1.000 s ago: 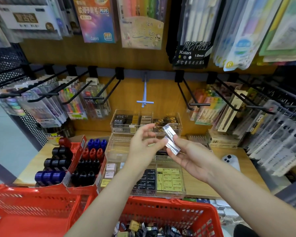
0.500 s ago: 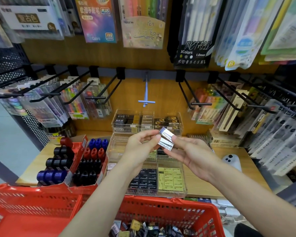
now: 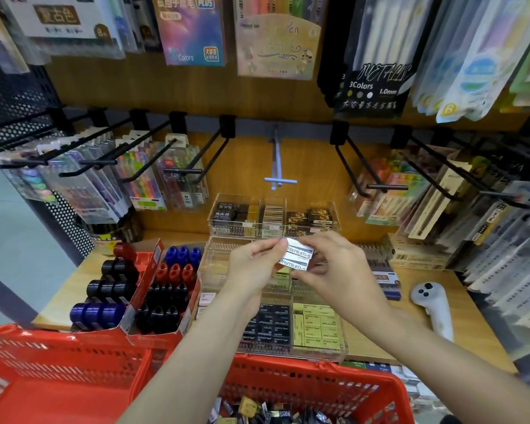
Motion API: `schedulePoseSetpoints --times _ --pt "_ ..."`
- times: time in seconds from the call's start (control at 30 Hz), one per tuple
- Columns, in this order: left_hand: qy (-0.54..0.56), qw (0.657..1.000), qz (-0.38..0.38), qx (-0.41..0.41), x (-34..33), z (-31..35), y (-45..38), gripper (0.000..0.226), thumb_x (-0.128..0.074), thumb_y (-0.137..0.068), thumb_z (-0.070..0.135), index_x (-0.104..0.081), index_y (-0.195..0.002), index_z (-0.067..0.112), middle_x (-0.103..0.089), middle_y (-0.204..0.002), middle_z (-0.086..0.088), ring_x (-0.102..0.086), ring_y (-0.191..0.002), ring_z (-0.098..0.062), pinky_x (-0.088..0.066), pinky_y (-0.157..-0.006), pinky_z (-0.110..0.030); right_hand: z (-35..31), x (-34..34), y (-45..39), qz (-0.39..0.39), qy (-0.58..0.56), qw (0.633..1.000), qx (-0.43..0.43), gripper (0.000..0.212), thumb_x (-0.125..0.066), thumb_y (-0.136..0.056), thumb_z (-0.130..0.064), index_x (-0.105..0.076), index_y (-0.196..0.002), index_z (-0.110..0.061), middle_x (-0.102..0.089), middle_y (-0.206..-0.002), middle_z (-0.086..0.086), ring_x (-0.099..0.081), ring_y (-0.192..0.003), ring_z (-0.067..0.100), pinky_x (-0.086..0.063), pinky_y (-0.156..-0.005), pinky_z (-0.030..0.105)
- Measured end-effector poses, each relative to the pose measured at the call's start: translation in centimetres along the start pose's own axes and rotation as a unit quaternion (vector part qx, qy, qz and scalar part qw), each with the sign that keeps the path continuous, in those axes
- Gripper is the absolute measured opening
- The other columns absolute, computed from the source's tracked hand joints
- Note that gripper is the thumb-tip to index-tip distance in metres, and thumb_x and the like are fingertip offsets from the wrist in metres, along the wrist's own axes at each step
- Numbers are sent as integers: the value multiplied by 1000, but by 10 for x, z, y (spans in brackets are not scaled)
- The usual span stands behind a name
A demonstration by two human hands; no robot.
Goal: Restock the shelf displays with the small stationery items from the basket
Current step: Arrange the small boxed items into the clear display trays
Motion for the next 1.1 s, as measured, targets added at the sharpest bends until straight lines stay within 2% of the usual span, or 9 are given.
schedulePoseSetpoints --times 0.13,0.23,0.33,0.4,0.5,0.6,0.77,0.87,1.1 --pt "3 1000 -6 -4 9 0 -15 21 -72 -88 20 -72 -108 14 -77 -95 0 -73 -92 -16 -57 -70 -23 4 -14 -20 -5 64 998 26 50 -81 -77 -26 -65 -124 -20 -61 -108 -10 -58 -91 2 -55 -80 18" --pt "-136 987 -1 -82 22 8 -32 25 -59 -96 35 -65 -119 28 -69 -116 9 -62 -111 -10 -52 -85 -24 10 -20 -52 -20 71 997 26 49 -79 -80 -26 -63 -126 -21 -61 -109 -8 -59 -93 5 -55 -85 26" --pt "-474 845 47 -242 41 15 -53 46 -53 -99 38 -44 -143 30 -34 -154 7 -28 -143 -14 -31 -116 -42 22 -22 -99 -38 130 991 -7 47 -75 -84 -33 -61 -127 -20 -63 -117 1 -60 -103 16 -51 -90 33" --pt "-586 757 18 -289 46 9 -68 61 -50 -99 43 -25 -154 30 -9 -164 8 -1 -151 -12 -6 -124 -43 28 -29 -129 -74 168 982 -54 37 -70 -88 -36 -59 -120 -20 -63 -101 0 -58 -83 13 -48 -69 28" --pt "-660 702 -26 -266 47 -7 -88 72 -39 -98 57 -5 -157 32 10 -164 9 18 -149 -11 14 -119 -43 37 -51 -159 -145 226 957 -110 35 -64 -93 -38 -54 -118 -16 -61 -108 5 -59 -86 19 -45 -66 29" --pt "-671 696 -41 -252 42 -19 -94 71 -36 -99 58 -4 -157 32 17 -163 10 25 -147 -11 16 -117 -45 46 -72 -171 -213 293 928 -94 48 -58 -97 -39 -46 -134 -13 -52 -137 12 -53 -119 30 -44 -86 32" --pt "-652 722 -52 -225 43 -16 -95 72 -49 -98 48 -6 -155 39 15 -163 16 21 -148 -9 8 -121 -51 55 -86 -169 -201 287 929 -117 47 -56 -98 -37 -46 -137 -13 -50 -138 12 -52 -123 32 -45 -99 38" --pt "-651 726 -57 -215 44 -13 -93 81 -51 -98 45 4 -156 35 16 -162 18 20 -148 -7 8 -121 -50 46 -79 -154 -129 242 959 -69 27 -46 -101 -42 -61 -115 -24 -58 -124 4 -55 -117 30 -39 -103 50" --pt "-663 722 -61 -189 42 -14 -88 84 -50 -98 44 9 -157 30 22 -160 18 24 -146 -6 10 -121 -50 46 -94 -122 -226 307 924 -19 82 0 -90 -73 -39 -146 -28 -37 -154 -10 -22 -147 15 -7 -110 69"
Point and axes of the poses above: each hand's wrist, its own y-axis away from the middle knuckle, its own x-axis out of the back of the hand, z = x × y, the point moved 4 cm from there along -y, towards the middle knuckle
